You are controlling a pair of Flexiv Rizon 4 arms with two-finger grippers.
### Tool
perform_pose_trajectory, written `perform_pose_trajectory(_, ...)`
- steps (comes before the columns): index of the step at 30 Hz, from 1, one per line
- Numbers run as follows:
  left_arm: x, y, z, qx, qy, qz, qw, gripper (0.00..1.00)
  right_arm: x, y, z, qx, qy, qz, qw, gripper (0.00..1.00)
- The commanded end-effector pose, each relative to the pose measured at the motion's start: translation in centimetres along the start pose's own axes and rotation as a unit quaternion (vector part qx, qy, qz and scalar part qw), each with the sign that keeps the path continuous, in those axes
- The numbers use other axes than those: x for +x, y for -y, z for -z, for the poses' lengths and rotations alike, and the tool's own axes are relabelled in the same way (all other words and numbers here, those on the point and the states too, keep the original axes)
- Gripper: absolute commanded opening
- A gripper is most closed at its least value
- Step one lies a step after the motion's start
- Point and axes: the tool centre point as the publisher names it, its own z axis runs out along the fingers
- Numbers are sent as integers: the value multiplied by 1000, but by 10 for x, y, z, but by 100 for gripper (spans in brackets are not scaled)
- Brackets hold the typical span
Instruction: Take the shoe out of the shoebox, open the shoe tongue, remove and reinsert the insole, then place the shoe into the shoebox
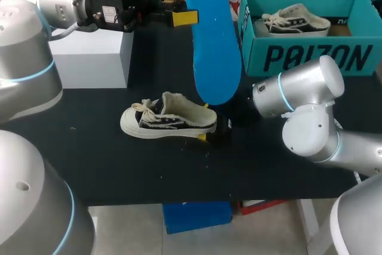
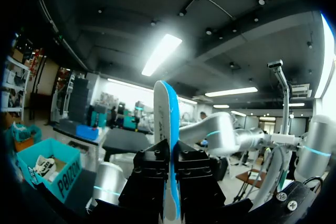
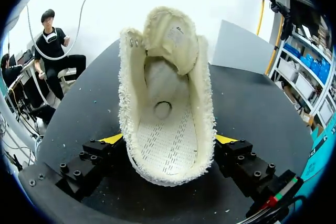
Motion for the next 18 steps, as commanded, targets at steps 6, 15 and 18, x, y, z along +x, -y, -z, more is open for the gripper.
perform_pose_trajectory(6,0,-2,-1,1,1,-1,1000,0,0,5,-5,-16,-5,1,1000,100)
perform_pose_trajectory(15,0,-2,-1,1,1,-1,1000,0,-5,-5,21,70,-33,8,997,100)
perform_pose_trajectory(18,0,-2,-1,1,1,-1,1000,0,-9,-10,30,104,-42,11,994,100)
